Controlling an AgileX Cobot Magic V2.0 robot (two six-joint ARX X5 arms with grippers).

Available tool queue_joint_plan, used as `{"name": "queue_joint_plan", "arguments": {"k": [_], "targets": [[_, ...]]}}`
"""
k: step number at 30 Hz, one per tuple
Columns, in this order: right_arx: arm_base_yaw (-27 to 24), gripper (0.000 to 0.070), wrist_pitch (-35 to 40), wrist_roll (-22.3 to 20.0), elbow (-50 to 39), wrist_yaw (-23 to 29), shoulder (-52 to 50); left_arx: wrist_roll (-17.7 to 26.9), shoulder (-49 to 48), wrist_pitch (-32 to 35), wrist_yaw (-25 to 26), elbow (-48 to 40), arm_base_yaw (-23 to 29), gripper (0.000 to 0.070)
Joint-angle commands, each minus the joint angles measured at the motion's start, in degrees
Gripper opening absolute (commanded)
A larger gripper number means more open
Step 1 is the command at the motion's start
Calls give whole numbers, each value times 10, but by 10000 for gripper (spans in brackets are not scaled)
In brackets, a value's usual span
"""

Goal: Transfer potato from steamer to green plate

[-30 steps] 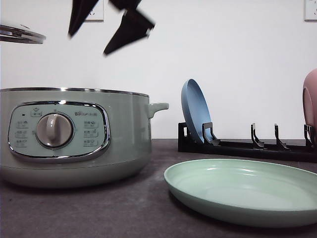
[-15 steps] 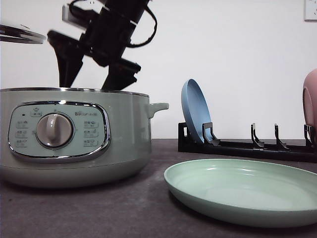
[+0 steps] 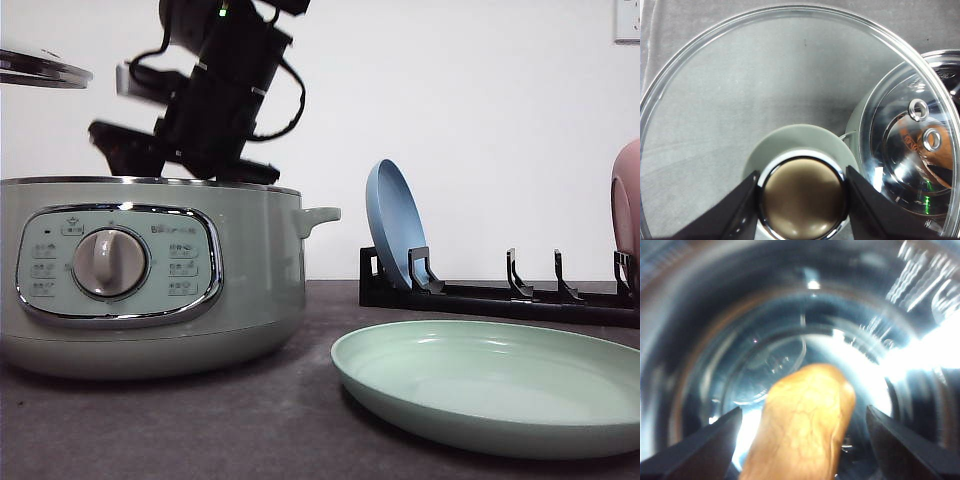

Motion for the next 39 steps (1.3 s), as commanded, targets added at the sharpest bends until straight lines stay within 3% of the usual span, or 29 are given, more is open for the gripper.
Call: {"name": "queue_joint_plan", "arguments": {"k": [1,8,11,16,31,39], "targets": [[9,499,2,-7,15,1,18,-2,-3,20,-2,16,1,1],[9,475,0,-7,15,1,20,-2,-3,20,-2,16,1,1],[9,347,-7,-7,15,1,20,-2,-3,20,-2,16,1,1],[9,250,-15,-7,15,0,20,-2,-3,20,-2,16,1,1],[-2,245,-14,-16,16,1,-90,-1,-3,22,-1,16,1,1],[-31,239,-86,-31,16,0,-203,-1,-3,22,1,16,0,1]]}}
